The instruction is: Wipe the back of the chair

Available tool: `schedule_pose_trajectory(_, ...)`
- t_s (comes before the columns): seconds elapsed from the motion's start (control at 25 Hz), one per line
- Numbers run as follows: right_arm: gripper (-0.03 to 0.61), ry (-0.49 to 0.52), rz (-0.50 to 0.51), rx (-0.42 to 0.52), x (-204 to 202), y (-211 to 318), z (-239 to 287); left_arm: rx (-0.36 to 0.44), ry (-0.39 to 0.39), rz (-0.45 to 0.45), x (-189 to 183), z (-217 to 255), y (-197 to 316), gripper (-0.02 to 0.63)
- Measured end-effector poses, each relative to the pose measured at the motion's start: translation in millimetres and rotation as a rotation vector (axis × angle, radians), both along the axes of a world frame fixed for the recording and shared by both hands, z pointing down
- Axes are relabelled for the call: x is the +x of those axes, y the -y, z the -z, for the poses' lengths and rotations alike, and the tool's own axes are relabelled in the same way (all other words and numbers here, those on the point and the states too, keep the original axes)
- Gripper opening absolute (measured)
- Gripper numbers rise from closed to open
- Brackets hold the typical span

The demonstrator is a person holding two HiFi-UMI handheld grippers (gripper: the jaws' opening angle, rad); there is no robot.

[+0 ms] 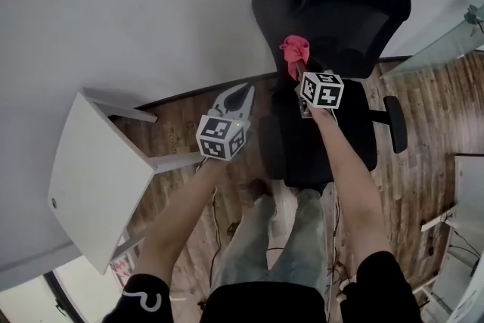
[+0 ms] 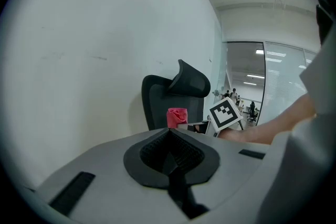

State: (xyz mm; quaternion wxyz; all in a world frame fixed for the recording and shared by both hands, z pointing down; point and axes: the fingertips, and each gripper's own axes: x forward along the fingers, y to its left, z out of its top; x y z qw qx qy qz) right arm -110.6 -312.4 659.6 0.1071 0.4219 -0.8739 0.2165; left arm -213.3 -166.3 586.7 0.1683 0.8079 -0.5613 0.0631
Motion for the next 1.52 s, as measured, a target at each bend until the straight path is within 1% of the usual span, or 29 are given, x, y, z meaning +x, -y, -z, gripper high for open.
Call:
schedule_pose_trajectory(0.16,0.058,0.003,0.050,-0.001,-31.6,0.2,-19.9,0.003,-0.047,0.099,-35.7,-10.6,-9.1,0.025)
schedule_pose_trajectory(0.24,0.060,-0.007,0.087,0.011,-44.7,-2.2,-26.3,0.000,-0.042,0.128,-43.5,-16.3,-12.9,0.025)
schedule_pose_trajectory(0.4,0.060,-0.058,0.156,0.039,-53.1,-2.5,-35.8,0.017,-0.012,0.149,-36.0,-24.3,-8.7,0.025)
schedule_pose_trajectory(0.64,0.060,-0.066,0.173,0.050,-46.9,8.5,-47.4,0.040,-0.015,0.125,-8.3,-31.4,4.5,0.025)
schedule_pose_trajectory(0.76,0.061,-0.065,0.158,0.024,-31.6,15.7,-53.7,0.050,-0.029,0.097,11.6,-32.4,1.1,0.025)
schedule_pose_trajectory(0.84,0.061,-0.067,0.150,0.020,-20.3,20.9,-54.0,0.042,-0.019,0.083,23.8,-35.3,-0.9,0.025)
schedule_pose_trajectory(1.04,0.061,-0.062,0.122,0.023,17.4,41.3,-46.8,0.033,-0.012,0.080,52.8,-31.7,12.8,0.025)
schedule_pose_trajectory(1.28,0.061,-0.054,0.070,0.016,78.2,75.4,-39.6,0.065,-0.026,0.074,95.0,-16.7,40.1,0.025)
schedule_pose_trajectory(1.52,0.063,-0.071,0.021,0.014,152.1,106.3,-40.5,0.066,-0.035,0.053,146.0,-14.9,62.4,0.025)
